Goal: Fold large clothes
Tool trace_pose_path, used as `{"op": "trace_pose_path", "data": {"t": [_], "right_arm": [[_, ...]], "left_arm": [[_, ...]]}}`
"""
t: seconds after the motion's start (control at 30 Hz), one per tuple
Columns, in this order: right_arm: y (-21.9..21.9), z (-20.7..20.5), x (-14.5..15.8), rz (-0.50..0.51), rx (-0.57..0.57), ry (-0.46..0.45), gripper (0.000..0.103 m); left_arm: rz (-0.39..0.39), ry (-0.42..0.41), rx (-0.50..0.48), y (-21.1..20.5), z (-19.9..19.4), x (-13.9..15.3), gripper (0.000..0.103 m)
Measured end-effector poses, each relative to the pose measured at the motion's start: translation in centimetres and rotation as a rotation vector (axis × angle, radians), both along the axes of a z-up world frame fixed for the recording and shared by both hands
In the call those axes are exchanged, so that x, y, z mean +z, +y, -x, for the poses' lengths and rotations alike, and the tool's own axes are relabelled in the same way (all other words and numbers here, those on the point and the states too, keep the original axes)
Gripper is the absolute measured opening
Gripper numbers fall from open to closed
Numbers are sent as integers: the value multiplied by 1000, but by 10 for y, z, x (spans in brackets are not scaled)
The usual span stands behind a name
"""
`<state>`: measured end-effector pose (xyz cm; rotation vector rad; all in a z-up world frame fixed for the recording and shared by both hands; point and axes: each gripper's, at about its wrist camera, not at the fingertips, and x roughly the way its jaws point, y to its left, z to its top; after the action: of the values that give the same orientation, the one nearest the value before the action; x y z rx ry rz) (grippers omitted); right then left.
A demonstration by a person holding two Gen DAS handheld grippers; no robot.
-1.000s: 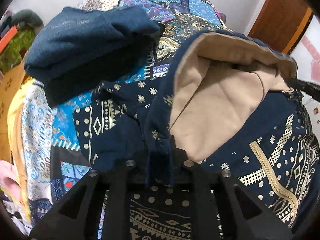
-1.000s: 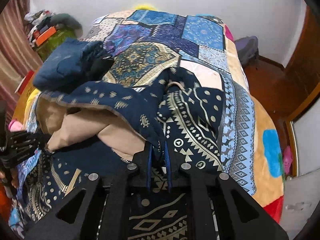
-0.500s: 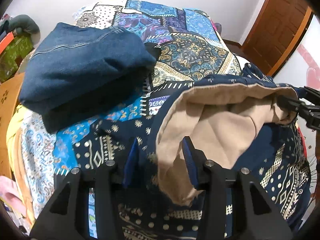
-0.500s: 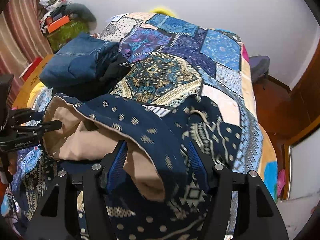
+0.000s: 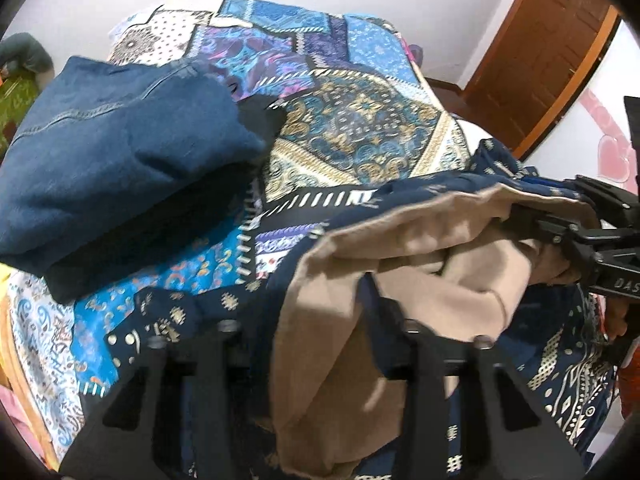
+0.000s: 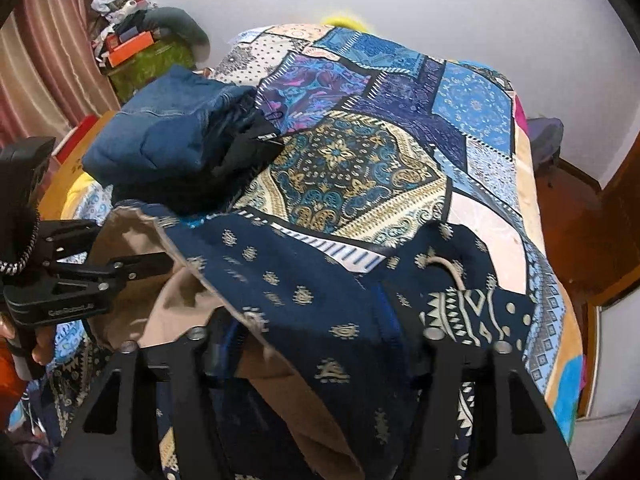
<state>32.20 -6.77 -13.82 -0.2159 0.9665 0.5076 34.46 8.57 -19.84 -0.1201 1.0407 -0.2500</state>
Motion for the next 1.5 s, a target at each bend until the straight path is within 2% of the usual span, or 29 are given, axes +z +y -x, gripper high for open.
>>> {"op": "trace_pose_path", "data": {"t": [0.03, 0.1, 0.23, 0.43, 0.6, 0.73, 0.87, 0.9, 0.97, 1.03, 1.1, 1.17, 1.2, 1.3, 1.33, 1.5], "right_arm": [[1, 1, 0, -4, 7, 5, 33], [2, 1, 0, -16, 9, 26, 26], [-4, 5, 4, -77, 4, 85, 12], [-18, 27, 24, -176, 0, 123, 9], [-25, 62, 40, -153, 23, 73, 9], [-30, 89, 41, -134, 27, 58, 9], [-34, 99, 28, -117, 3, 77, 9], [-36, 102, 24, -108, -4, 81, 9], [-38, 105, 16, -101, -18, 99, 9], [-41, 106, 13, -98, -29, 107, 9], [-43, 111, 13, -103, -39, 109, 9], [-45, 111, 14, -114, -37, 131, 10], [-45, 113, 15, -115, -36, 142, 15], [-45, 118, 21, -130, -16, 188, 45], [-46, 121, 26, -146, -4, 177, 48], [-48, 131, 51, -149, 9, 90, 48]], "left_arm": [[5, 0, -8, -2, 0, 1, 20], [19, -4, -17, -4, 1, 4, 11], [64, -4, -33, -7, 10, 14, 5], [115, -47, -66, -9, 39, 48, 4], [102, -90, -91, -14, 73, 75, 4], [32, -105, -122, -25, 99, 82, 4], [-41, -97, -134, -36, 121, 78, 5], [-49, -89, -136, -37, 125, 75, 6], [-61, -63, -137, -39, 131, 68, 15], [-76, -44, -126, -39, 138, 62, 39], [-97, -46, -115, -38, 144, 61, 46], [-113, -45, -111, -37, 150, 62, 49], [-115, -45, -107, -35, 152, 64, 50], [-91, -72, -94, -28, 159, 76, 54], [-84, -84, -90, -26, 160, 81, 57], [-26, -166, -49, -12, 160, 109, 66]]}}
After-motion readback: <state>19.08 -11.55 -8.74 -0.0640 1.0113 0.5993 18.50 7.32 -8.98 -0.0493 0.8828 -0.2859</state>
